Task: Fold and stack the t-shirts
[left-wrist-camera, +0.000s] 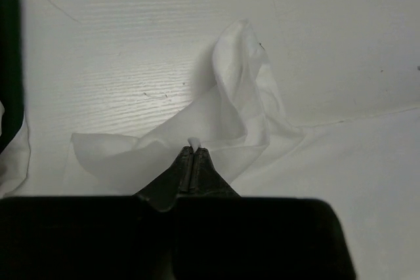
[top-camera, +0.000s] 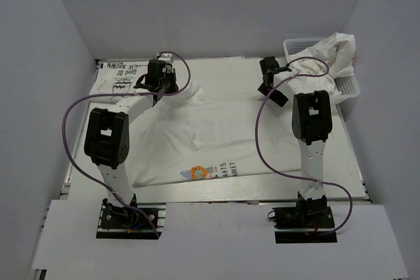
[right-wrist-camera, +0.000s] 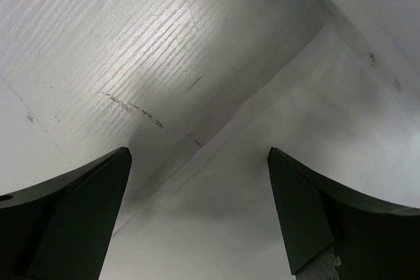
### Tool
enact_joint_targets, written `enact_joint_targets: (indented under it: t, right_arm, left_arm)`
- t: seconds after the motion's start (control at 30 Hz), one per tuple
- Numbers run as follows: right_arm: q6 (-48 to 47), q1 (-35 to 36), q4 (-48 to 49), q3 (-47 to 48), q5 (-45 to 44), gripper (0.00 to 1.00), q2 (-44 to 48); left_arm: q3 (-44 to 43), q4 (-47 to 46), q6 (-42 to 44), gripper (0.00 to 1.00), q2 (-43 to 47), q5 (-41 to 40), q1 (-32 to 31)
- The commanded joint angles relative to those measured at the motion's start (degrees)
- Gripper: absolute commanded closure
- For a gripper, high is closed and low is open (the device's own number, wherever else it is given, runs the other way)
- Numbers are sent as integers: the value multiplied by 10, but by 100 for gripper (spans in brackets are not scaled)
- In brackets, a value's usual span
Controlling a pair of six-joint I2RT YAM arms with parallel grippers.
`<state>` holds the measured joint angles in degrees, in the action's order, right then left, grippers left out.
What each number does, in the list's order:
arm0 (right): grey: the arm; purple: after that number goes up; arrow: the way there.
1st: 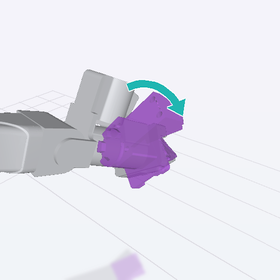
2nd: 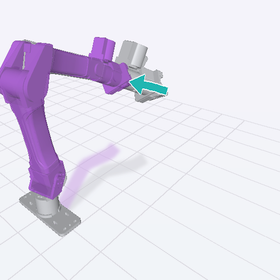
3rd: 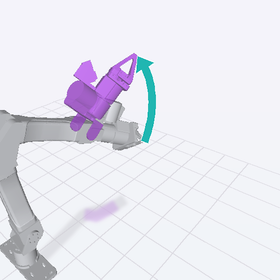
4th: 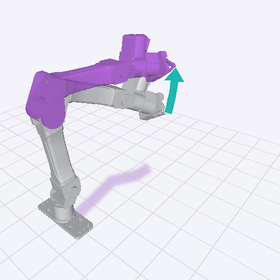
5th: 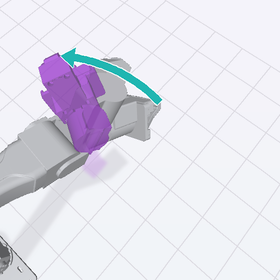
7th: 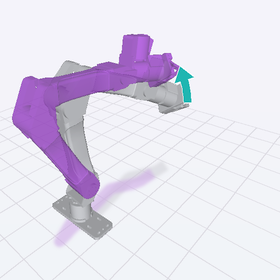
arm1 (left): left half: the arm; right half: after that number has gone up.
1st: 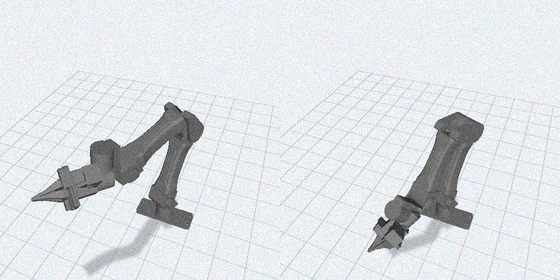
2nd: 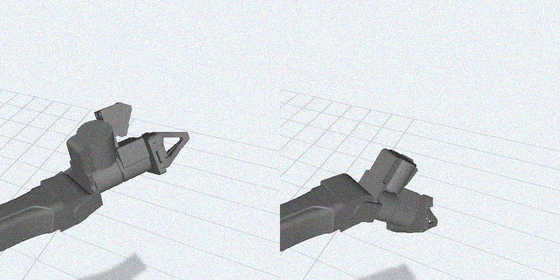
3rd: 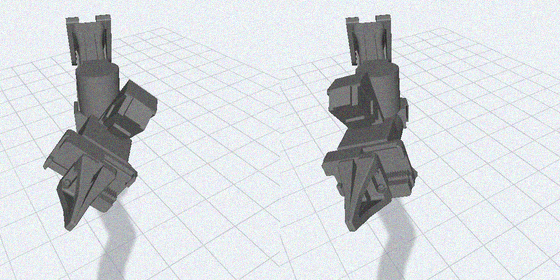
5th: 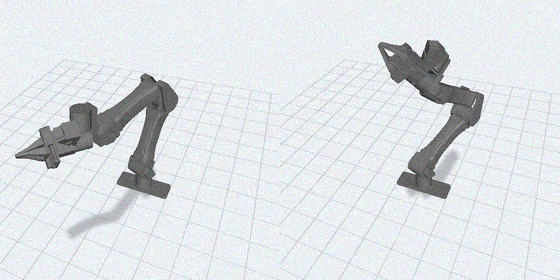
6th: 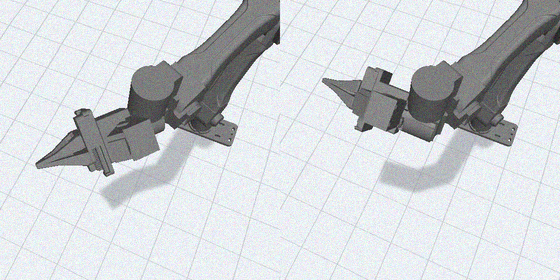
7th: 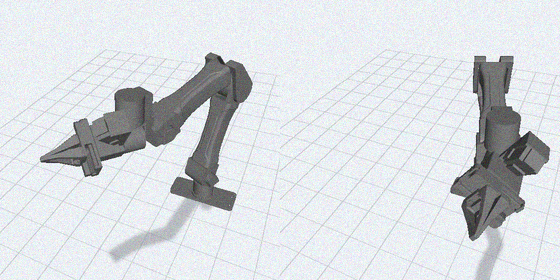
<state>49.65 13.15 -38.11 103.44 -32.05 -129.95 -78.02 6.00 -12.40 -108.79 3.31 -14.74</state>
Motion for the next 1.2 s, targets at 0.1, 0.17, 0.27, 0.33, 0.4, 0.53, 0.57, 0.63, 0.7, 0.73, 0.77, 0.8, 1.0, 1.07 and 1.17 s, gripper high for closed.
enact_joint_targets:
  t: [0.1, 0.17, 0.27, 0.33, 0.4, 0.53, 0.57, 0.63, 0.7, 0.73, 0.77, 0.8, 1.0, 1.07, 1.17]
  right_arm:
    - [20, -14, -12, 16, -5, 17, -23]
    - [26, -14, -12, 5, -8, 22, -21]
    - [20, -16, -7, -16, -12, 38, -14]
    - [14, -17, -7, -23, -8, 50, -10]
    - [6, -13, -3, -32, -6, 63, -2]
    - [-34, -11, 11, -39, -9, 72, 11]
    - [-35, -9, 9, -41, -11, 76, 19]
    - [-42, -9, 11, -52, -11, 88, 29]
    - [-46, -10, 17, -68, -11, 96, 42]
    - [-47, -9, 22, -73, -9, 96, 50]
    - [-53, -8, 33, -85, -11, 100, 56]
    - [-57, -6, 37, -91, -10, 100, 73]
    - [-94, 8, 80, -150, -9, 100, 126]
    - [-103, 18, 92, -175, -14, 100, 152]
    - [-104, 22, 104, -224, -27, 100, 182]
  left_arm:
    - [38, -21, -1, 100, 91, 40, -1]
    - [44, -21, -1, 100, 105, 40, -1]
    - [49, -21, -1, 100, 111, 40, -1]
    - [49, -21, -1, 100, 116, 40, -1]
    - [49, -21, -1, 100, 116, 40, -1]
    - [60, -16, -7, 100, 126, 54, -1]
    - [60, -16, -13, 100, 126, 54, -1]
    - [67, -16, -18, 100, 133, 62, -1]
    - [73, -11, -24, 100, 139, 62, -1]
    - [78, -11, -24, 100, 146, 67, -1]
    - [78, -6, -30, 100, 155, 67, -6]
    - [85, 0, -37, 100, 161, 74, -6]
    - [169, 15, -101, 100, 262, 69, -6]
    - [214, 24, -129, 100, 298, 69, -6]
    - [272, 50, -155, 100, 374, 74, -6]
